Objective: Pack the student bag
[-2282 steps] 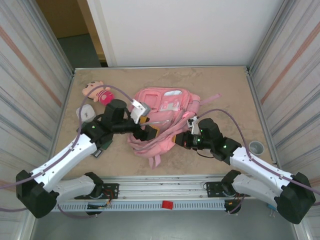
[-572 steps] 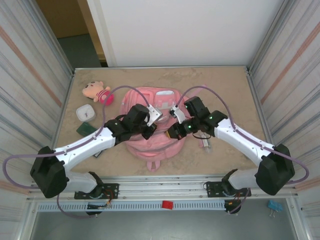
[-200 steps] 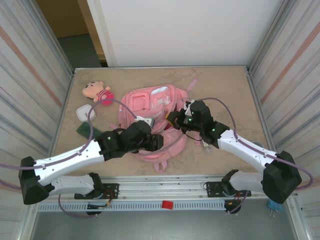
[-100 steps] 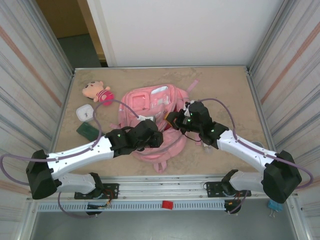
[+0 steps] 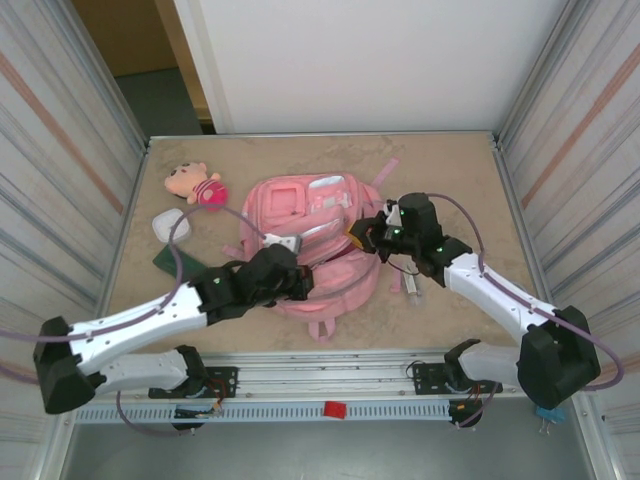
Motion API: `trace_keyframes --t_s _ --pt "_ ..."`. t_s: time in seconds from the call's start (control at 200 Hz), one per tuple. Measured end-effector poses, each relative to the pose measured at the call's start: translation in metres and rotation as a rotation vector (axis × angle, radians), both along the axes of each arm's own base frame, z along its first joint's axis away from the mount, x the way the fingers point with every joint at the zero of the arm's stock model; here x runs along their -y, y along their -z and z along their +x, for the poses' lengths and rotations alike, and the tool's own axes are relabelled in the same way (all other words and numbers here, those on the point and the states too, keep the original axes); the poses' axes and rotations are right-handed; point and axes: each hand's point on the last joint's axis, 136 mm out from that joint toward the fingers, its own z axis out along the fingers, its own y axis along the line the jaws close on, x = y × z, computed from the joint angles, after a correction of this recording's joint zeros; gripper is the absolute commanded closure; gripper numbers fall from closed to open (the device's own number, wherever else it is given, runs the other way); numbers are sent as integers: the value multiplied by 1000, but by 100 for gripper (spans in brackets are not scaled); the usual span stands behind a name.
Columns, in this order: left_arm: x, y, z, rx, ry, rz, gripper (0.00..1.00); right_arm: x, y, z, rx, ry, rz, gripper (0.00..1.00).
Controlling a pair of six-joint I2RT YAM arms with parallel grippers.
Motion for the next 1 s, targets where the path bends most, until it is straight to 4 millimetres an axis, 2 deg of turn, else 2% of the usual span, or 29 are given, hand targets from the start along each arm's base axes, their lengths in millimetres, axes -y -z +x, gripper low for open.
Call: trace_keyframes --t_s 0.1,0.185,0.261,0.321,0.456,0.491,0.521,0.626,0.666,0.802,0.852,0.877,0.997 --pt "-27 13 -6 11 -19 29 100 8 -6 8 -3 -6 15 100" --pt "-41 21 -7 29 -27 45 100 11 -9 14 -4 -5 24 68" --pt "-43 18 -5 64 -13 35 100 8 -12 14 0 -9 33 51" --pt "-38 11 -2 99 5 19 100 -1 -15 11 13 -15 37 46" --pt "-25 4 5 149 48 15 100 -31 -13 -7 39 -33 47 45" --pt "-20 1 6 156 66 10 100 -38 -9 -14 36 -37 42 46" --pt "-15 -3 7 167 78 1 100 -43 -6 -18 31 -37 36 51" --pt "-5 -18 11 204 102 -30 100 -53 3 -27 17 -31 15 81" --pt "-5 -21 12 212 103 -32 100 -55 3 -27 21 -31 14 89" --pt "-16 -17 14 213 69 8 100 -51 5 -25 15 -24 4 98" --pt "-23 -15 15 211 52 25 77 -49 3 -22 13 -24 -3 99" --pt "-26 -14 16 212 44 29 69 -48 1 -21 15 -23 -4 100" --pt "-47 -5 17 187 -9 51 55 -44 -8 -15 25 -29 -4 100"
